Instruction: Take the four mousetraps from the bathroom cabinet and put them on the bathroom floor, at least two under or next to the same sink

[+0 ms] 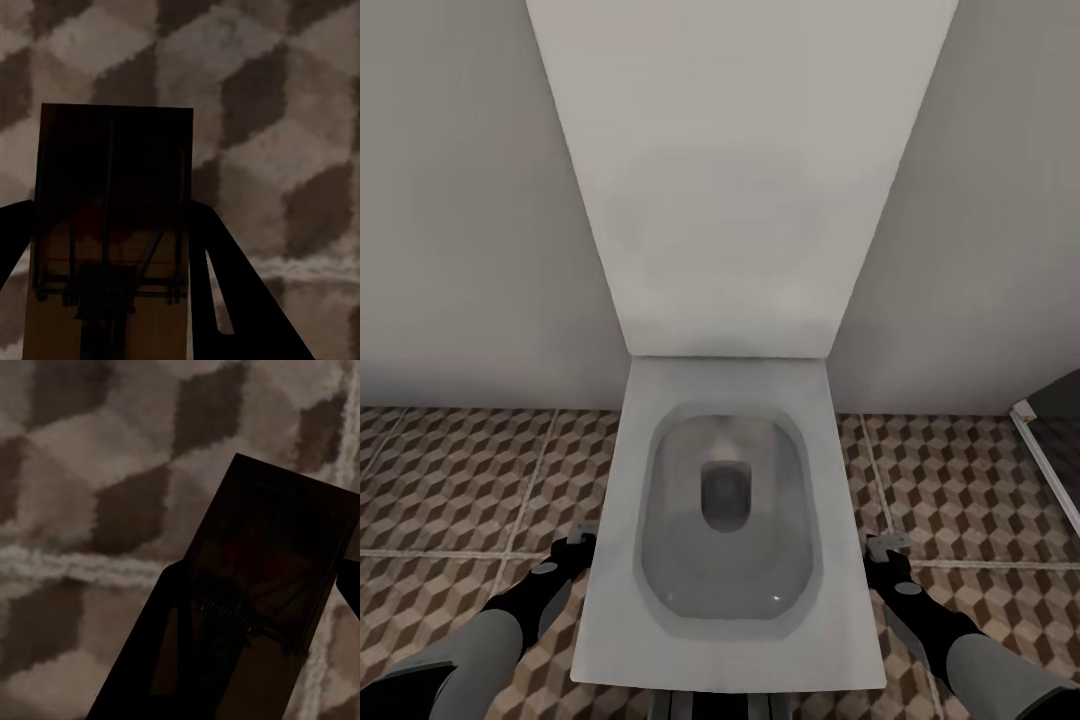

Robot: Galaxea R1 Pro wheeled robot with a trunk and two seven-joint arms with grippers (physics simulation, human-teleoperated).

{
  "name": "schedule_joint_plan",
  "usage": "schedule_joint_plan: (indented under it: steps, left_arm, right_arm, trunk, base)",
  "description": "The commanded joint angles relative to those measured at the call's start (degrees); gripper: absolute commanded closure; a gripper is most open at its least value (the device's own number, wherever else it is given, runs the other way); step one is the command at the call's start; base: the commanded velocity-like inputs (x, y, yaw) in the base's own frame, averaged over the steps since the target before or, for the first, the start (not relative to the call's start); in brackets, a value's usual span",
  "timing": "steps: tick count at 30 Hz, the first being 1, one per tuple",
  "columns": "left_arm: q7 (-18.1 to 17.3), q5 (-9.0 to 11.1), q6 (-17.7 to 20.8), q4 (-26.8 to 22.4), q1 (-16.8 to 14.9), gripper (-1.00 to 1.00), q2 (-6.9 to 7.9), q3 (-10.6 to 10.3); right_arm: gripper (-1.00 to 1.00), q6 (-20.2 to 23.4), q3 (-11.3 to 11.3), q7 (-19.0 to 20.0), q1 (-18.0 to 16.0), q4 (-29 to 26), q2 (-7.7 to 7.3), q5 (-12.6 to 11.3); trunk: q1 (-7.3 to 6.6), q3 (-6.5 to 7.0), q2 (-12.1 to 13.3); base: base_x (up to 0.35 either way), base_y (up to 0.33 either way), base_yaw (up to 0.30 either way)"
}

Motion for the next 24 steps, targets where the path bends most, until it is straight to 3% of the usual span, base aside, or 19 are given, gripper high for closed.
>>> schedule_joint_plan:
  steps: [1, 14, 24]
  left_arm:
    - [-0.23, -0.78, -0.23, 0.06, -0.03, 1.00, 0.02, 0.49]
    - [-0.23, -1.10, -0.21, 0.14, -0.03, 1.00, -0.22, 0.34]
    - [-0.23, -1.24, 0.01, 0.18, -0.03, 1.00, -0.37, 0.37]
  right_arm:
    - [1.00, -0.31, 0.50, -0.14, -0.02, 0.03, -0.03, -0.55]
    - [1.00, -5.12, 0.51, 0.26, -0.02, 4.33, -0.26, -0.15]
    - [1.00, -5.77, 0.41, 1.16, -0.02, 6.70, -0.30, -0.25]
  trunk:
    - [-0.01, -0.03, -0.01]
    - [-0.01, -0.03, -0.01]
    - [-0.01, -0.03, -0.01]
  base:
    - [0.000, 0.000, 0.000]
    - [0.000, 0.000, 0.000]
    - [0.000, 0.000, 0.000]
